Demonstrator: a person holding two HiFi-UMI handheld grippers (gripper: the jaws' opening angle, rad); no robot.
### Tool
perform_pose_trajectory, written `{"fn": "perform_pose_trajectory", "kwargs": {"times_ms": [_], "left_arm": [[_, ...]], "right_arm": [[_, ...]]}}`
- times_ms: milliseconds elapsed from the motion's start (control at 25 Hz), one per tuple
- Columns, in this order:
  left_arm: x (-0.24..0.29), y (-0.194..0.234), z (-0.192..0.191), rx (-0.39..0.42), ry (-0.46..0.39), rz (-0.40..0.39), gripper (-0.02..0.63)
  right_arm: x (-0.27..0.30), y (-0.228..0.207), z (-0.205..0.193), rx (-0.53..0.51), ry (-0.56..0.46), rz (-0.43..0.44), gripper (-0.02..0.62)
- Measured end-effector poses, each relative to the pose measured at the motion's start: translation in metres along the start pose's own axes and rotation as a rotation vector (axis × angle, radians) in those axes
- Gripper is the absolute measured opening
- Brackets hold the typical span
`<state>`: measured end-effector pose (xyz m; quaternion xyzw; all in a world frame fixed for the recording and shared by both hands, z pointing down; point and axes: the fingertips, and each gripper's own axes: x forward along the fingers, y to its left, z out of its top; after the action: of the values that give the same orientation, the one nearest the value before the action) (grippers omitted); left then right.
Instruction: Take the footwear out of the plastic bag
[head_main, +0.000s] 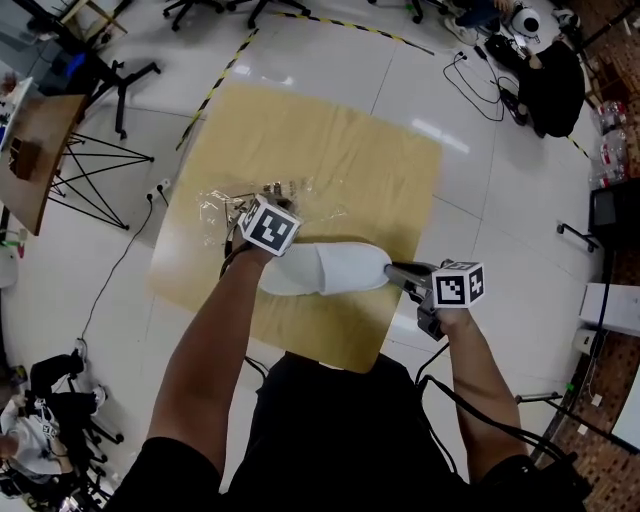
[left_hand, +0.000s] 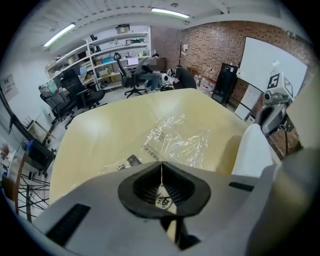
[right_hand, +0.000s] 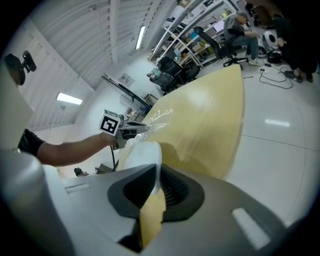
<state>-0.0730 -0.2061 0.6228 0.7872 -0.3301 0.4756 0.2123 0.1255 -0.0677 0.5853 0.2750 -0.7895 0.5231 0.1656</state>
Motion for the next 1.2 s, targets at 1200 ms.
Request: {"fn": "perform_pose_trajectory", "kwargs": {"times_ms": [1200], "left_arm": [[-0.265,-0.1,-0.116,-0.364,-0.546,-0.183,0.006]], "right_arm": [[-0.158,0.145,-0.068,-0.066,-0.518,-0.151,0.002]]}}
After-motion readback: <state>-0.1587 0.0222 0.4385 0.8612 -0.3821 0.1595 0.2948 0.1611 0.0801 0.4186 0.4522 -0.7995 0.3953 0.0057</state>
